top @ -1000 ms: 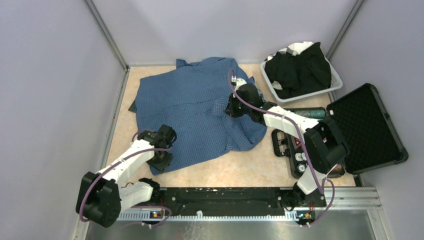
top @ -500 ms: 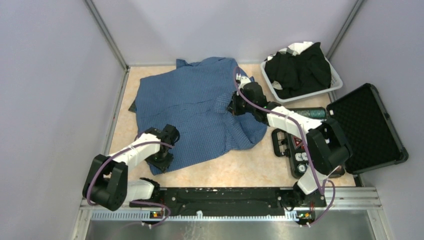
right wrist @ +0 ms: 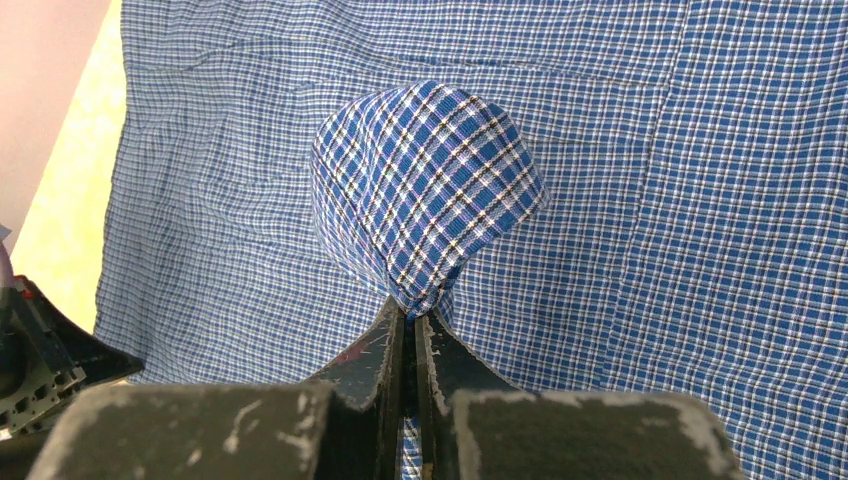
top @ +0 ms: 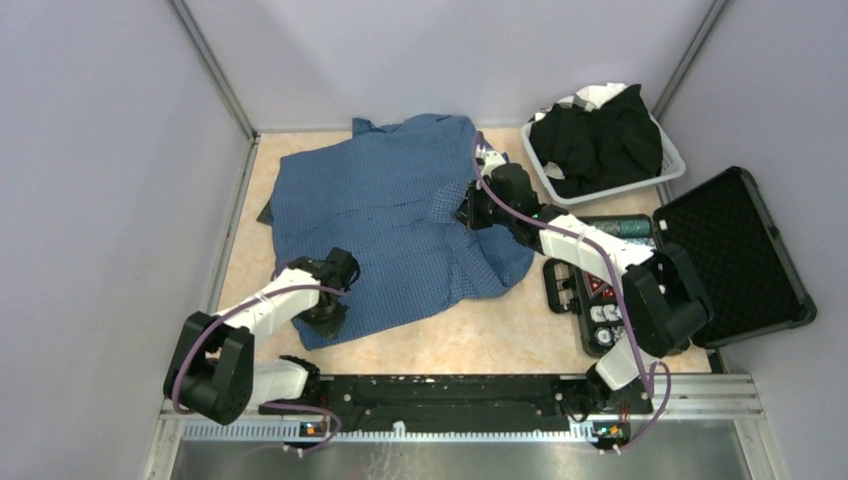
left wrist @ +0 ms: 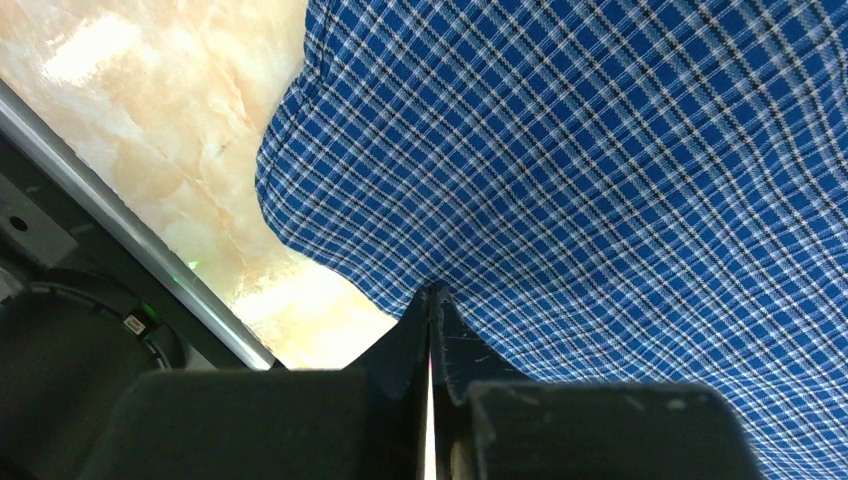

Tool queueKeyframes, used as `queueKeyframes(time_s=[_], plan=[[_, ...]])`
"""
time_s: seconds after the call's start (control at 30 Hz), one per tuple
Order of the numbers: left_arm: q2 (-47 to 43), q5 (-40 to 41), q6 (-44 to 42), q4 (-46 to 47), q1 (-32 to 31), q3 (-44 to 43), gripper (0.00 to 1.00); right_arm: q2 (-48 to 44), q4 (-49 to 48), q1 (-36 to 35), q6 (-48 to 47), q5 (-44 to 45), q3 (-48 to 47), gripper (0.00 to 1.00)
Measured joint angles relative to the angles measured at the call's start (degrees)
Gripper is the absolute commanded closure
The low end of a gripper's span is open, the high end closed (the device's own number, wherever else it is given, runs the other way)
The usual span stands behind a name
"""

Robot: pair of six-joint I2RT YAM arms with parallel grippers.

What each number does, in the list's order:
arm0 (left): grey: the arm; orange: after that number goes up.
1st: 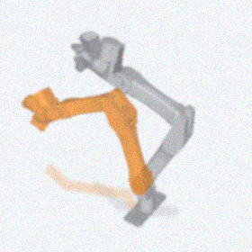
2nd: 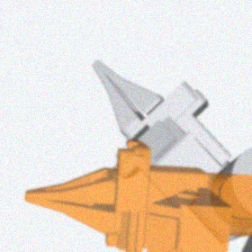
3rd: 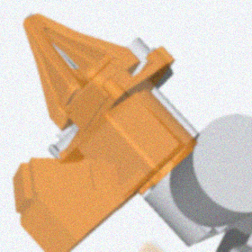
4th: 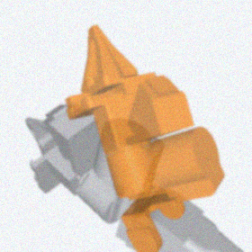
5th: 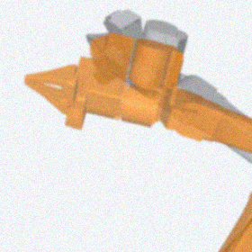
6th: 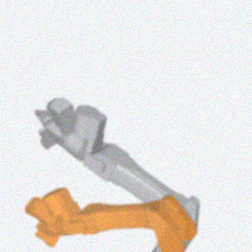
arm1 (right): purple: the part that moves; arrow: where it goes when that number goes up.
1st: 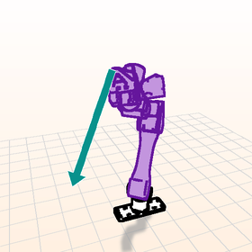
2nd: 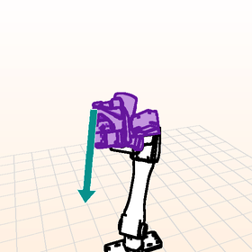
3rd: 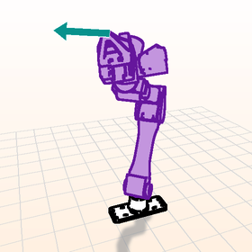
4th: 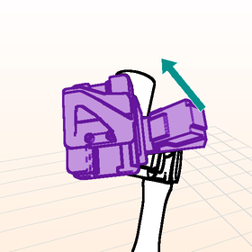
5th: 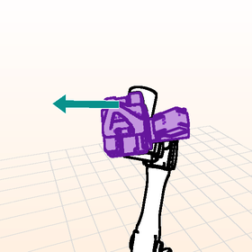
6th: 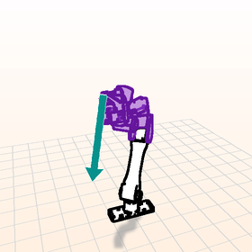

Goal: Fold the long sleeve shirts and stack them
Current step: Fold the shirt at the center of the board.

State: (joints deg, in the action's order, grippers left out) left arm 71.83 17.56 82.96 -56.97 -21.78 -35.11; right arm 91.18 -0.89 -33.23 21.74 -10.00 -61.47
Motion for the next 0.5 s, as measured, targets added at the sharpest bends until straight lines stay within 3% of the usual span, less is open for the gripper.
queueKeyframes(time_s=[0.1,0.2,0.5], plan=[[-0.1,0.5,-0.9,-0.4,0.0,-0.1,0.67,-0.7,0.0,0.0,0.0,0.0,0.0,1.00],[-1.8,0.4,-1.4,-0.8,0.0,-0.1,0.57,-1.0,0.0,0.0,0.0,0.1,0.0,1.00],[-8.8,-4.6,-0.3,3.7,0.0,5.2,0.52,-2.4,-0.1,0.0,0.0,0.0,1.8,1.00]])
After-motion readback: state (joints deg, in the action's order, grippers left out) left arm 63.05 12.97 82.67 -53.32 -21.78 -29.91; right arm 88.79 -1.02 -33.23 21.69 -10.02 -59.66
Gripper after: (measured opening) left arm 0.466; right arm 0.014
